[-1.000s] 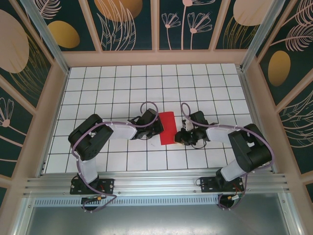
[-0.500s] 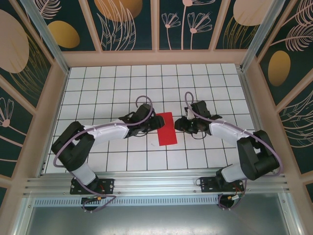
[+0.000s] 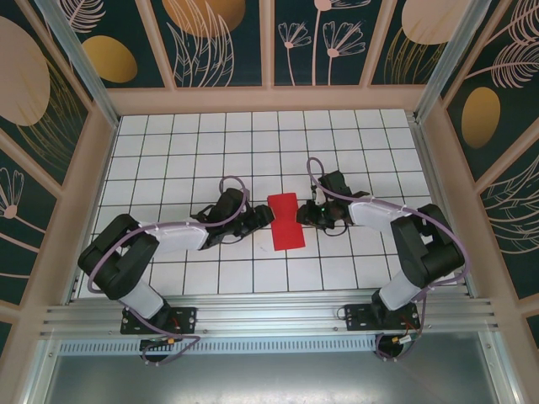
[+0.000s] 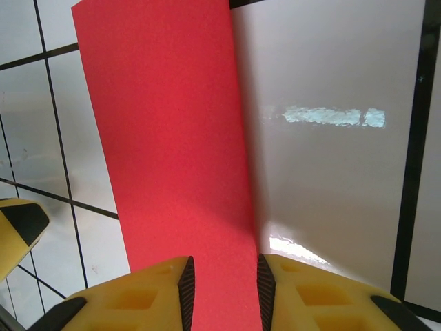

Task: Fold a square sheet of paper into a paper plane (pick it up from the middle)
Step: Fold the square sheet of paper in half at the center of the table.

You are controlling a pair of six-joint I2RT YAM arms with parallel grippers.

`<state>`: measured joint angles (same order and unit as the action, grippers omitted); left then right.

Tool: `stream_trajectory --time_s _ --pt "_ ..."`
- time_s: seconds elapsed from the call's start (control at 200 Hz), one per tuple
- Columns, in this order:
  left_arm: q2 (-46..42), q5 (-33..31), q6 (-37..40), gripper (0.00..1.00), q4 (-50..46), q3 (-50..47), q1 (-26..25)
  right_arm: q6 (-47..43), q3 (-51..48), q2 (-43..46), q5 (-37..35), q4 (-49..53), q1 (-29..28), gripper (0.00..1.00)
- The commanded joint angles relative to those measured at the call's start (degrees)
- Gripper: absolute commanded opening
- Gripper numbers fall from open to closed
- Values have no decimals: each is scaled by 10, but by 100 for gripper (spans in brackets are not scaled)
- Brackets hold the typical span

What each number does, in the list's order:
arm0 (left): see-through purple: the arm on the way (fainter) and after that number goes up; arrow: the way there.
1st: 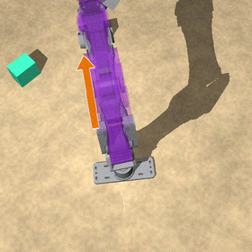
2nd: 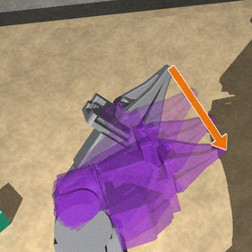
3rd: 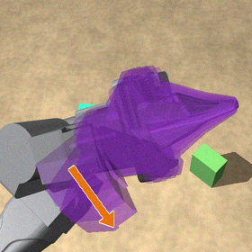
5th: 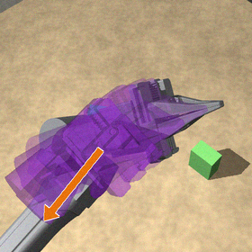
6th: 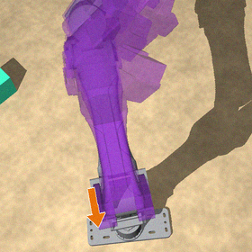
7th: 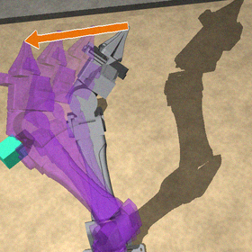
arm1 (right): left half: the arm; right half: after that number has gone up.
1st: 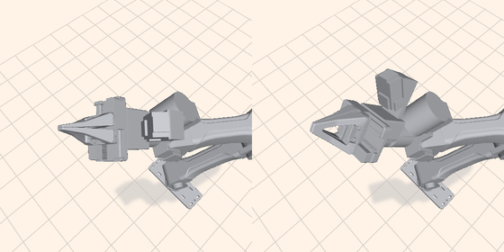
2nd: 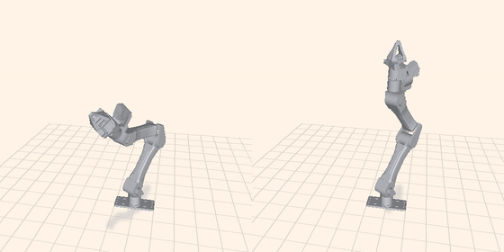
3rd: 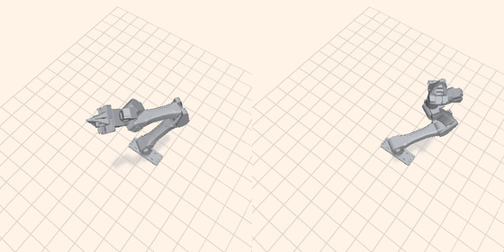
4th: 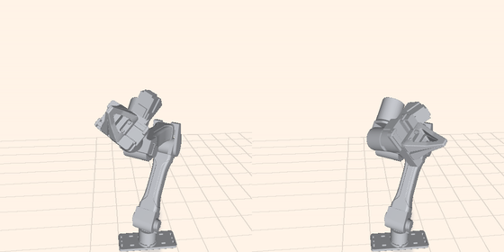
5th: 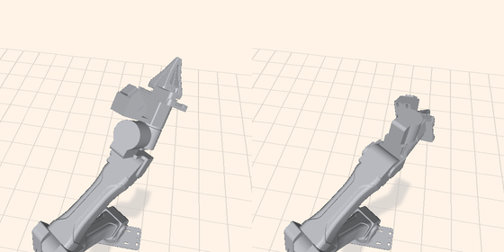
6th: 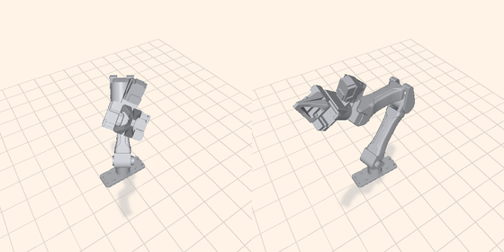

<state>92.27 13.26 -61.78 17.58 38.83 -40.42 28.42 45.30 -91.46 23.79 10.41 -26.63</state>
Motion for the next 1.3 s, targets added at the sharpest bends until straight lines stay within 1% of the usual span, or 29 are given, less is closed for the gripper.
stream_trajectory --time_s 0.0,0.11,0.315,0.47,0.625,0.756,0.926,1.156,1.291 --pt "23 39 -19 66 91 -1 15 -6 17 -11 2 -12 -3 31" --pt "49 40 -12 65 81 22 28 -4 17 -20 8 -23 -3 29" --pt "97 43 3 63 21 74 37 -5 27 -36 5 -21 -2 25" --pt "77 41 -4 63 18 46 37 0 15 -39 10 -25 -3 22" --pt "65 58 -13 63 41 21 37 5 -3 -33 14 -35 -11 21" --pt "73 71 -16 61 48 26 36 9 -10 -40 12 -41 -11 20" --pt "81 84 -16 60 47 35 34 9 -13 -42 7 -43 -10 20" --pt "91 87 -11 59 37 48 26 14 -25 -37 32 -66 -1 20" --pt "99 90 -11 56 33 56 18 15 -28 -37 35 -69 -1 21"
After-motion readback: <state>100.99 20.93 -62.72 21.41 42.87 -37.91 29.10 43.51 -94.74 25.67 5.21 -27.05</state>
